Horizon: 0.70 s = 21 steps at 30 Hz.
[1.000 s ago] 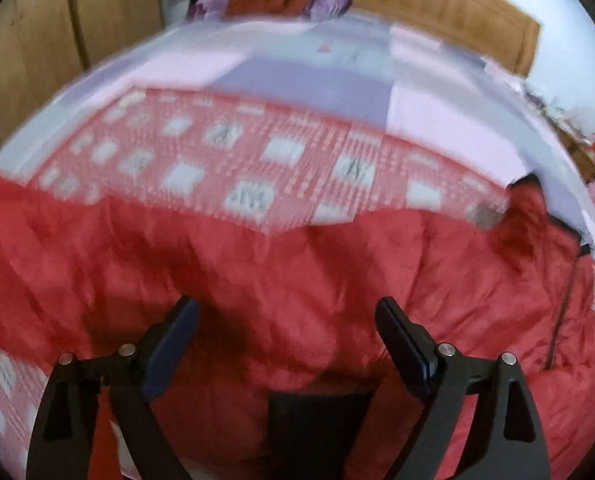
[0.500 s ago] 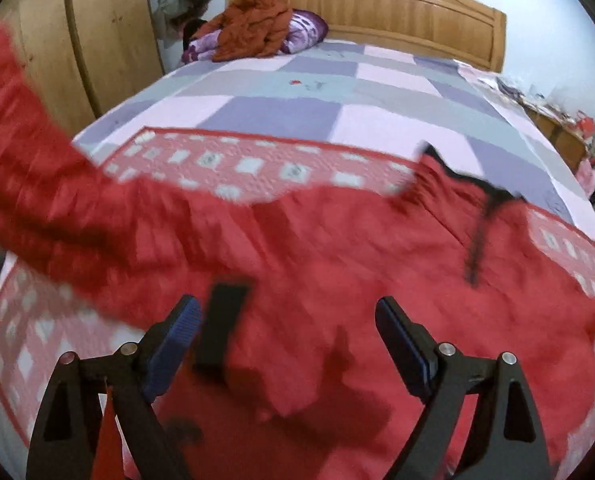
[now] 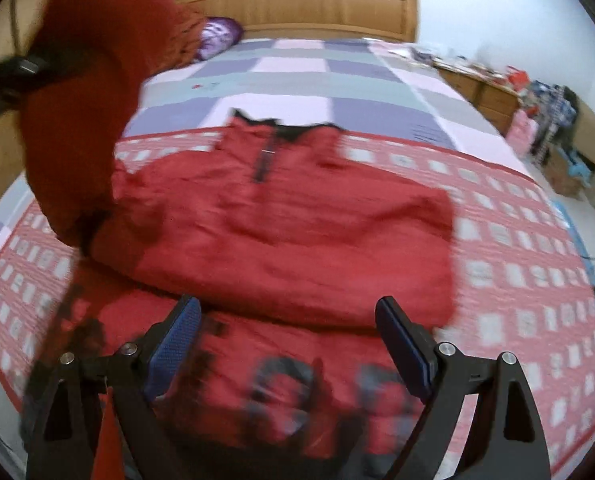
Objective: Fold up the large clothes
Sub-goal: 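Carry the held sleeve across the jacket body and lay it down with the left tool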
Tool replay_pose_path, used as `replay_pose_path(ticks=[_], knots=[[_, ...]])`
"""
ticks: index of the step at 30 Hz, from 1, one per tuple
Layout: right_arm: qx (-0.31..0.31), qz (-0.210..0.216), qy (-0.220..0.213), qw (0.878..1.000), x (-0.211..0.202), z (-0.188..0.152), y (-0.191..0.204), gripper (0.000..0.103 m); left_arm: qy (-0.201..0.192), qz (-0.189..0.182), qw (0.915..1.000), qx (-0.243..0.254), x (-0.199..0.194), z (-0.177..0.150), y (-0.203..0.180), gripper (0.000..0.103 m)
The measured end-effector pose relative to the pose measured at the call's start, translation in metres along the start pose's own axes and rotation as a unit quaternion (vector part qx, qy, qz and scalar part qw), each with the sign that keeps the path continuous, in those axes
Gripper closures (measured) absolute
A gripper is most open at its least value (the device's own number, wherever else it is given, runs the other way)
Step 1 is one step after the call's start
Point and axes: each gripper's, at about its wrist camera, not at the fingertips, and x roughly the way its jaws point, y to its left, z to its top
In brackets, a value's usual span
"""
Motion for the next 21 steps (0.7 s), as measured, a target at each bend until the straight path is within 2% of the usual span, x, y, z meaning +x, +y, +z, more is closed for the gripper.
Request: replay_pose_path(ticks=[3, 5, 8, 11, 12, 14, 16, 19, 21], knots=[[0.011, -0.017, 0.006, 1.0, -0.016, -0.015, -0.043, 0.012, 0.033, 0.024, 0.9992, -0.002, 0.055, -0.003, -0.024, 0.096], [0.015, -0.026, 0.01, 1.0, -0.025, -0.024, -0.064, 0.012, 0.058, 0.057, 0.9967, -0.001, 0.091, -0.009, -0.035, 0.095], [0.034, -0.029, 0.018, 0.999, -0.032, -0.036, -0.091, 0.012, 0.103, 0.084, 0.9911, -0.004, 0.128, -0.034, -0.036, 0.085], [0.051, -0.028, 0.023, 0.998, -0.036, -0.046, -0.111, 0.012, 0.144, 0.087, 0.9857, -0.001, 0.153, -0.05, -0.041, 0.078], [0.055, -0.028, 0.025, 0.998, -0.036, -0.049, -0.115, 0.012, 0.147, 0.087, 0.9853, 0.001, 0.153, -0.053, -0.043, 0.074], [0.06, -0.027, 0.028, 0.997, -0.036, -0.053, -0.12, 0.012, 0.139, 0.071, 0.9877, -0.004, 0.143, -0.054, -0.047, 0.065], [0.062, -0.024, 0.025, 0.997, -0.036, -0.056, -0.121, 0.012, 0.122, 0.034, 0.9917, -0.022, 0.131, -0.048, -0.05, 0.052], [0.069, -0.029, 0.014, 0.997, -0.034, -0.05, -0.115, 0.012, 0.097, -0.041, 0.9933, -0.047, 0.098, -0.032, -0.056, 0.047], [0.077, -0.037, -0.008, 0.996, -0.038, -0.041, -0.112, 0.012, 0.065, -0.046, 0.9957, -0.048, 0.071, -0.026, -0.059, 0.046]])
